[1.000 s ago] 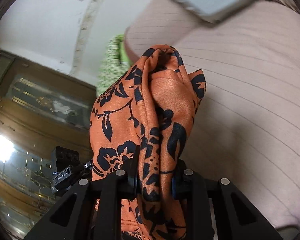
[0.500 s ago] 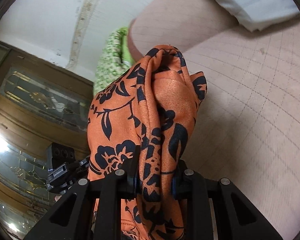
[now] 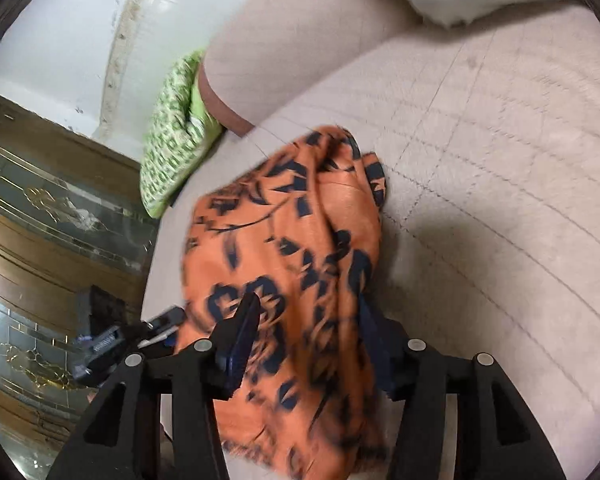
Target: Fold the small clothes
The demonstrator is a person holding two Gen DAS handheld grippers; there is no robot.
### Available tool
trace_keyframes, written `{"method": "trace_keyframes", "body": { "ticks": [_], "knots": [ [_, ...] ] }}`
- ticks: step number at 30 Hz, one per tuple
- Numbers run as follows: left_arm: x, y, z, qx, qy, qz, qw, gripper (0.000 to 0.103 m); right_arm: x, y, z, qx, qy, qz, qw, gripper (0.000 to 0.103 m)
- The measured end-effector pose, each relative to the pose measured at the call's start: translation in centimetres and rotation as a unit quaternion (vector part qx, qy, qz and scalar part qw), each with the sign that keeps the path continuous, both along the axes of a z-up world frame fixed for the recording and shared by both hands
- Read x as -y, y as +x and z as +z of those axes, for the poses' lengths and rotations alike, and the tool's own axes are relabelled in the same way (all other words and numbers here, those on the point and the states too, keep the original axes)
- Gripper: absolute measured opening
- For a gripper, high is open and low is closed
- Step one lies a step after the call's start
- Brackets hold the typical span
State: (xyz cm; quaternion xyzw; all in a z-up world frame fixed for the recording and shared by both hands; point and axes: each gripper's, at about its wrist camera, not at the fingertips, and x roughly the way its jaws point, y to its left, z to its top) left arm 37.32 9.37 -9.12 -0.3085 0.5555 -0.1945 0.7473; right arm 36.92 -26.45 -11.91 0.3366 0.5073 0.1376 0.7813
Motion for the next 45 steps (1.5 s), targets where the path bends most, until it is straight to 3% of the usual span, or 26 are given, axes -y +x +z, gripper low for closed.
{"method": "trace_keyframes", "body": {
  "ticks": [5, 8, 12, 14, 17, 19, 20, 23, 27, 30, 34, 36, 38, 41, 45],
  "knots": [
    [-2.2, -5.0, 0.6, -0.001, -0.001, 0.008, 1.0, 0.057, -1.3, -4.5, 1.5, 0.011, -0.016, 0.005, 1.0, 0.053],
    [-2.8, -6.5, 1.1, -0.006, -0.003, 0.01, 0.9999, 0.057, -0.8, -8.1, 1.7, 0.006, -0.065, -0.01, 0.998, 0.047],
    [-1.5, -6.4, 0.4, -0.009, 0.025, -0.005, 0.9996, 0.057, -1.9, -9.6, 5.0, 0.054, -0.074, 0.003, 0.996, 0.047],
    [-0.8, -6.4, 0.3, -0.003, 0.045, -0.01, 0.9989, 0.057, -2.0, -9.2, 4.9, 0.042, -0.107, 0.0, 0.993, 0.047],
    [-0.8, -6.4, 0.6, -0.001, 0.047, -0.012, 0.9988, 0.057, -0.3, -8.5, 1.6, -0.017, -0.119, -0.022, 0.992, 0.047],
    [-0.9, -6.4, 0.5, -0.007, 0.041, -0.012, 0.999, 0.049, 0.0, -8.2, 0.3, -0.03, -0.083, -0.009, 0.996, 0.027],
    [-0.8, -6.4, 0.6, -0.008, 0.037, -0.014, 0.9992, 0.037, 0.0, -8.0, 0.0, -0.032, -0.068, 0.008, 0.997, 0.019],
    [-0.2, -6.8, 1.8, 0.011, 0.065, -0.028, 0.9975, 0.021, 0.1, -7.5, 0.7, -0.033, -0.085, 0.026, 0.995, 0.012],
    [0.4, -7.2, 3.2, 0.017, 0.098, -0.061, 0.9932, 0.014, 0.9, -7.6, 2.1, -0.026, -0.104, 0.015, 0.994, 0.006],
    [0.3, -6.7, 2.2, -0.007, 0.103, -0.066, 0.9924, 0.015, -0.1, -7.5, 3.0, -0.021, -0.129, 0.024, 0.991, 0.005],
    [0.1, -6.2, 1.3, -0.018, 0.098, -0.061, 0.9931, 0.02, -1.7, -6.4, -0.8, -0.065, -0.153, 0.046, 0.985, 0.006],
    [-0.1, -6.0, 1.2, -0.022, 0.096, -0.058, 0.9935, 0.027, -1.9, -6.2, -0.9, -0.065, -0.16, 0.044, 0.984, 0.006],
    [-0.4, -5.8, 1.0, -0.025, 0.094, -0.051, 0.9939, 0.032, -1.7, -6.2, -0.7, -0.059, -0.156, 0.041, 0.985, 0.008],
    [-0.5, -5.7, 0.8, -0.022, 0.095, -0.047, 0.9942, 0.034, -1.0, -6.3, -1.7, -0.068, -0.146, 0.03, 0.986, 0.019],
    [0.0, -6.1, 0.4, -0.011, 0.111, -0.039, 0.993, 0.039, -0.2, -6.1, -2.3, -0.066, -0.133, 0.02, 0.989, 0.021]
  ]
}}
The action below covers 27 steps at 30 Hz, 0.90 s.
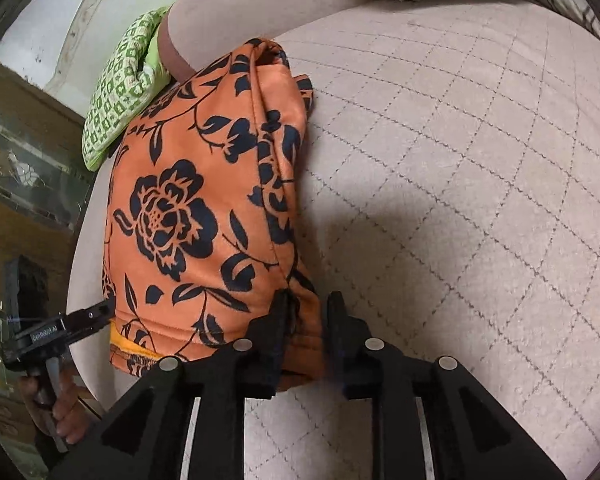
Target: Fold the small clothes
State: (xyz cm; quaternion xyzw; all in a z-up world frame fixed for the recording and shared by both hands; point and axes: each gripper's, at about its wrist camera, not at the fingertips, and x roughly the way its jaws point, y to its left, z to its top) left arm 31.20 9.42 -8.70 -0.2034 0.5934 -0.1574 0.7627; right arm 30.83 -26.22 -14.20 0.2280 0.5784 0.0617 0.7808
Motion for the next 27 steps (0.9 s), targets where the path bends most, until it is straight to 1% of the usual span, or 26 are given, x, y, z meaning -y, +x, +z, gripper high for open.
{"method": "trace_keyframes", "body": {
  "ticks": [2, 4, 5, 6, 7, 9, 11, 12, 14, 16, 18, 20, 22, 23, 24, 26, 27],
  "knots": [
    [0.5, -0.7, 0.3, 0.012, 0.009, 0.006, 0.9999, 0.04, -0.2, 0.0, 0.0, 0.008, -0.008, 0.0, 1.0, 0.021],
    [1.0, -1.8, 0.7, 0.038, 0.037, 0.012, 0.9985, 0.045, -0.4, -0.5, 0.3, 0.022, -0.022, -0.004, 1.0, 0.025],
    [1.1, -2.7, 1.0, 0.052, 0.054, 0.015, 0.9971, 0.05, -0.6, -0.8, 0.5, 0.027, -0.026, -0.006, 0.999, 0.026],
    [1.2, -3.5, 1.3, 0.063, 0.069, 0.021, 0.9954, 0.052, -0.7, -1.4, 0.8, 0.038, -0.038, -0.011, 0.998, 0.033],
    [1.2, -4.5, 1.5, 0.072, 0.08, 0.025, 0.9939, 0.052, -0.8, -2.0, 1.0, 0.042, -0.047, -0.018, 0.998, 0.043],
    [1.6, -7.4, 1.8, 0.088, 0.109, 0.034, 0.9896, 0.052, -0.8, -3.3, 1.5, 0.046, -0.047, -0.035, 0.997, 0.05],
    [2.2, -9.6, 1.8, 0.094, 0.129, 0.032, 0.9866, 0.048, -0.6, -5.1, 2.0, 0.063, -0.033, -0.047, 0.996, 0.051],
    [2.6, -10.4, 1.9, 0.096, 0.132, 0.026, 0.9862, 0.048, -0.6, -6.4, 2.4, 0.071, -0.027, -0.058, 0.995, 0.055],
    [3.6, -12.1, 2.6, 0.112, 0.138, 0.013, 0.984, 0.048, -0.9, -7.8, 2.5, 0.07, -0.021, -0.064, 0.995, 0.055],
    [4.3, -14.0, 3.6, 0.137, 0.145, 0.009, 0.9798, 0.048, -2.0, -9.6, 3.0, 0.07, -0.031, -0.059, 0.995, 0.055],
    [4.6, -15.6, 4.4, 0.155, 0.148, 0.007, 0.9768, 0.049, -3.0, -10.9, 3.5, 0.071, -0.041, -0.053, 0.995, 0.055],
    [4.8, -17.8, 5.5, 0.181, 0.163, 0.012, 0.9697, 0.05, -3.9, -12.7, 4.3, 0.078, -0.05, -0.046, 0.995, 0.056],
    [5.2, -19.6, 6.5, 0.198, 0.179, 0.017, 0.9636, 0.051, -4.5, -14.2, 5.1, 0.085, -0.057, -0.045, 0.994, 0.059],
    [5.2, -20.4, 7.0, 0.202, 0.181, 0.019, 0.9623, 0.053, -4.8, -14.8, 5.4, 0.088, -0.06, -0.043, 0.993, 0.059],
    [5.4, -21.4, 7.5, 0.212, 0.186, 0.026, 0.9592, 0.056, -5.2, -15.3, 6.0, 0.095, -0.069, -0.04, 0.992, 0.059],
    [5.4, -23.1, 8.4, 0.225, 0.187, 0.033, 0.9557, 0.057, -6.6, -16.5, 7.6, 0.117, -0.101, -0.033, 0.987, 0.061],
    [5.3, -24.1, 9.0, 0.23, 0.186, 0.039, 0.9544, 0.06, -7.5, -17.2, 8.6, 0.132, -0.119, -0.025, 0.984, 0.068]
  ]
}}
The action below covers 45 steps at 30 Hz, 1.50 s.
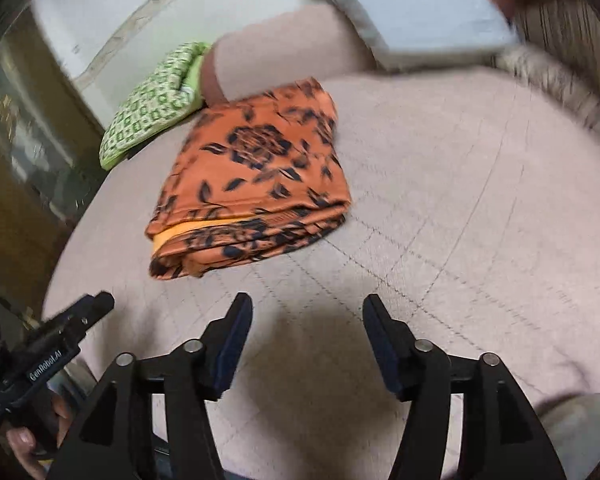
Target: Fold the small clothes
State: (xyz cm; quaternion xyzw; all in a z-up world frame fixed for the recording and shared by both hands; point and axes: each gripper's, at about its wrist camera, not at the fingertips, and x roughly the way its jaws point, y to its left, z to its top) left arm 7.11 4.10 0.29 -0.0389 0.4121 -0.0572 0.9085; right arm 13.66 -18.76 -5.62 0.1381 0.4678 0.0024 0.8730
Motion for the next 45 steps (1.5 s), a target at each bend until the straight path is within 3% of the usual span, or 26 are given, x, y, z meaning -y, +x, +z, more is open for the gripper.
{"method": "trace_keyframes", "body": {
  "ticks": [4, 12, 17, 21, 26, 45],
  "knots": [
    [-0.3, -3.2, 1.4, 0.029, 0.008, 0.017, 0.9994, 0.065, -2.5, -2.7, 3.0, 0.049, -0.033, 0.027, 0.998, 0.08],
    [-1.2, -5.9, 3.5, 0.042, 0.01, 0.027, 0.9987, 0.065, -4.9, -5.7, 6.1, 0.07, -0.047, 0.035, 0.996, 0.082],
    [-1.7, -6.5, 3.7, 0.043, 0.012, 0.019, 0.9988, 0.065, -4.5, -5.6, 6.1, 0.07, -0.026, 0.02, 0.997, 0.082],
    [-1.9, -6.9, 4.4, 0.06, 0.051, 0.028, 0.9965, 0.066, -4.6, -5.3, 5.8, 0.059, -0.031, 0.014, 0.998, 0.082],
    [-2.4, -6.7, 4.6, 0.065, 0.045, 0.032, 0.9964, 0.071, -4.9, -4.8, 5.9, 0.051, -0.027, 0.012, 0.998, 0.082],
    [-2.2, -5.3, 3.6, 0.06, 0.061, 0.005, 0.9963, 0.074, -4.4, -4.7, 5.8, 0.057, -0.039, 0.002, 0.998, 0.082]
  ]
}}
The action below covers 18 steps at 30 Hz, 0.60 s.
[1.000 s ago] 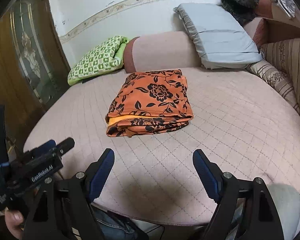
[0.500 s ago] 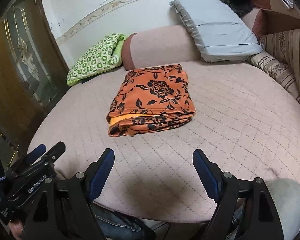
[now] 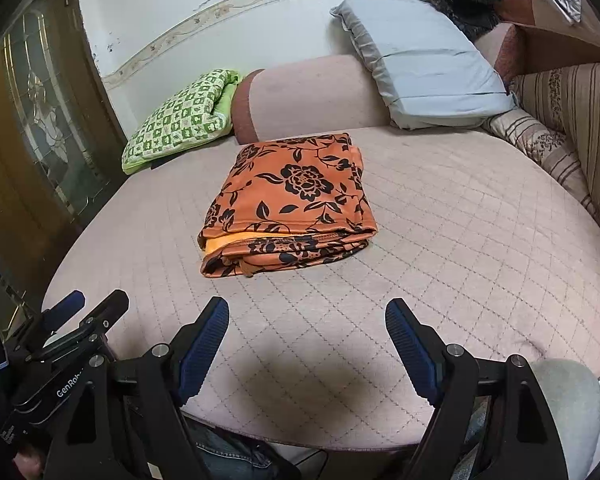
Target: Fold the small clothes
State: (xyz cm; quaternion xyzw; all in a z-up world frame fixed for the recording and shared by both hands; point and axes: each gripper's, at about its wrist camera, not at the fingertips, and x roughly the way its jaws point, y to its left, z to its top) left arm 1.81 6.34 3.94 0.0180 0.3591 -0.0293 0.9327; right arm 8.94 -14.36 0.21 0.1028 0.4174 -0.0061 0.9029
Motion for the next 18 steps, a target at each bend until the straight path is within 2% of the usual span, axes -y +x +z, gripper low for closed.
{"method": "trace_keyframes", "body": {
  "ticks": [18],
  "knots": [
    [0.06, -0.1, -0.1, -0.002, -0.011, -0.005, 0.9999, 0.074, -0.04, 0.23, -0.24, -0.003, -0.007, 0.007, 1.0, 0.082]
  ]
}}
